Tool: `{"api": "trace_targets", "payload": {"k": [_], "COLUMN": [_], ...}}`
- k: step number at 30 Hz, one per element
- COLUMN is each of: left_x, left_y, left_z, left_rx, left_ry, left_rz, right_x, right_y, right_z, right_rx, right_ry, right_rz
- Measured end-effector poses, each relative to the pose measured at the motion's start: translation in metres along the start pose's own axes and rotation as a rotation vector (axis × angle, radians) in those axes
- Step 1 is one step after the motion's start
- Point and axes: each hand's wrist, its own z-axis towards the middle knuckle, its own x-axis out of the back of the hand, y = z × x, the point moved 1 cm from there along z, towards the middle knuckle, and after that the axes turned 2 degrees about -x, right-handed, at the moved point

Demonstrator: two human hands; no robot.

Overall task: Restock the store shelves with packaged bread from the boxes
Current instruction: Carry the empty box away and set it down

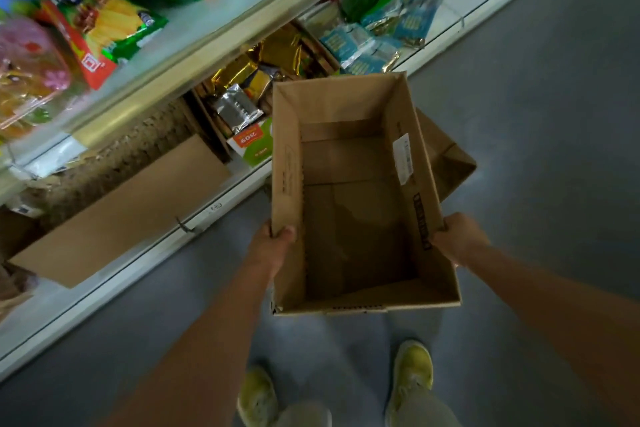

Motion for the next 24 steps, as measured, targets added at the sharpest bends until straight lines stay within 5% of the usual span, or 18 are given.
{"api": "trace_targets", "payload": {"k": [6, 16, 24], "left_x": [-0.018, -0.028, -0.067], "left_y": [0.028, 0.06, 0.04], "left_z": [0.03, 0.128, 0.201], "left_rx": [0.075, 0.071, 0.154], "left_ry": [-0.122, 0.003, -0.246], "left_rz": [0.069, -0.165, -0.053], "right_x": [0.004, -0.06, -0.131], "right_y": [0.014, -0.026, -0.055], "right_z": [0.024, 0.081, 0.145], "right_rx": [-0.189, -0.466, -0.577], "right_ry": [0.013, 0.155, 0.254], "right_rz": [0.222, 0.552, 0.767]}}
